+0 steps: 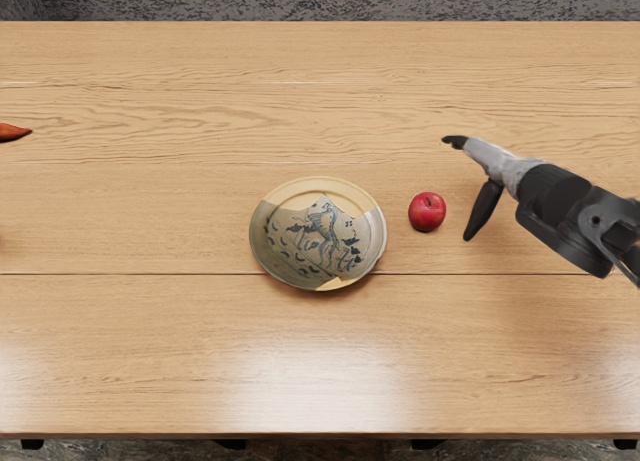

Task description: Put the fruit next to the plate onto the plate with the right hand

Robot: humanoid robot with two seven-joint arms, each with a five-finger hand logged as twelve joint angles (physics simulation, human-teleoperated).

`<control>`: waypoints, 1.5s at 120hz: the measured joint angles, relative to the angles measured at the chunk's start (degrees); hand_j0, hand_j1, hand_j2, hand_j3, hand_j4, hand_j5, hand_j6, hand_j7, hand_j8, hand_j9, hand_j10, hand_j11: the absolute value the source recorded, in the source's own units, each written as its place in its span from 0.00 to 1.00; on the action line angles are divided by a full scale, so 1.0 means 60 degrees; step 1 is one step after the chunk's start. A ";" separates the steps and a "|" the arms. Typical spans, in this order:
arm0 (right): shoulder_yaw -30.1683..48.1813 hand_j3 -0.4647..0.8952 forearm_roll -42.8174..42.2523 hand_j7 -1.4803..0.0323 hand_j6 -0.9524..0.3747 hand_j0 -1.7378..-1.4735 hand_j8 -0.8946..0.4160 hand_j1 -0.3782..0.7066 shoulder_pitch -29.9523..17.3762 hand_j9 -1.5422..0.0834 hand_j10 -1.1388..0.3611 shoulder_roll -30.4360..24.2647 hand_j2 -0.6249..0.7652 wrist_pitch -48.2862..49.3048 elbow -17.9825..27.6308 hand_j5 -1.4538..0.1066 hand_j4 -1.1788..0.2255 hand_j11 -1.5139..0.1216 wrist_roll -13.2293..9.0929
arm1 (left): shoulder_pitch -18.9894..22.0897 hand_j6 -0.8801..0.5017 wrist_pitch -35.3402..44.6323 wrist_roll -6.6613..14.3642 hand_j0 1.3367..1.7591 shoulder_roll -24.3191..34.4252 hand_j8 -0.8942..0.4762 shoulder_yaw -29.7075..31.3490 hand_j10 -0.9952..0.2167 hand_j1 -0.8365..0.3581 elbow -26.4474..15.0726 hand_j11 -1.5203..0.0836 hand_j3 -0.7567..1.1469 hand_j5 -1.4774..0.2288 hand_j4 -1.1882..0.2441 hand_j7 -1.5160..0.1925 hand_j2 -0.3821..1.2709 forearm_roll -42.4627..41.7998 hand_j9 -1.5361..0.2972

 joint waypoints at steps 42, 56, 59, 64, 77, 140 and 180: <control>-0.0213 0.34 -0.0119 0.79 0.55 0.30 0.51 0.27 -0.0036 0.77 0.61 0.0937 0.42 -0.0302 -0.0445 0.75 0.68 0.75 -0.0005 | -0.0003 0.63 0.0000 0.0000 0.76 0.0000 0.64 0.0000 0.81 0.98 0.0000 0.94 0.40 0.86 0.82 0.88 0.23 0.0000 0.83; -0.0484 0.34 -0.0121 0.76 0.52 0.30 0.49 0.31 -0.0033 0.74 0.59 0.0999 0.41 -0.0653 -0.0507 0.72 0.66 0.72 -0.0005 | -0.0003 0.63 0.0000 0.0000 0.76 0.0000 0.64 0.0000 0.81 0.98 0.0000 0.94 0.40 0.86 0.82 0.88 0.23 0.0000 0.83; -0.0521 0.34 -0.0121 0.75 0.52 0.30 0.48 0.32 -0.0032 0.74 0.58 0.1005 0.41 -0.0695 -0.0513 0.71 0.65 0.72 -0.0005 | -0.0009 0.63 0.0000 0.0000 0.76 0.0000 0.64 0.0000 0.81 0.98 0.0000 0.94 0.40 0.86 0.82 0.88 0.23 0.0000 0.83; -0.0572 0.34 -0.0120 0.74 0.51 0.30 0.47 0.33 -0.0029 0.73 0.57 0.1013 0.41 -0.0745 -0.0521 0.70 0.64 0.70 -0.0005 | -0.0002 0.63 0.0000 0.0000 0.76 0.0000 0.64 0.0000 0.81 0.98 0.0000 0.94 0.40 0.86 0.82 0.88 0.23 0.0000 0.83; -0.0680 0.34 -0.0118 0.70 0.47 0.30 0.43 0.38 -0.0027 0.69 0.54 0.1023 0.40 -0.0812 -0.0531 0.66 0.61 0.67 -0.0005 | 0.0002 0.63 0.0000 0.0000 0.76 0.0000 0.64 0.0000 0.81 0.98 0.0000 0.94 0.40 0.86 0.82 0.88 0.23 0.0000 0.83; -0.0856 0.34 -0.0091 0.56 0.35 0.30 0.35 0.54 0.0008 0.56 0.44 0.1014 0.44 -0.0792 -0.0514 0.53 0.50 0.54 -0.0006 | 0.0000 0.63 0.0000 0.0000 0.76 0.0000 0.64 0.0000 0.81 0.98 0.0000 0.94 0.40 0.86 0.82 0.88 0.23 0.0000 0.83; -0.0732 0.34 -0.0007 0.52 0.35 0.30 0.35 0.56 0.0185 0.52 0.40 0.0991 0.52 -0.0737 -0.0173 0.49 0.46 0.50 -0.0005 | -0.0007 0.63 0.0000 0.0000 0.76 0.0000 0.64 0.0000 0.81 0.98 0.0000 0.94 0.40 0.86 0.82 0.88 0.23 0.0000 0.83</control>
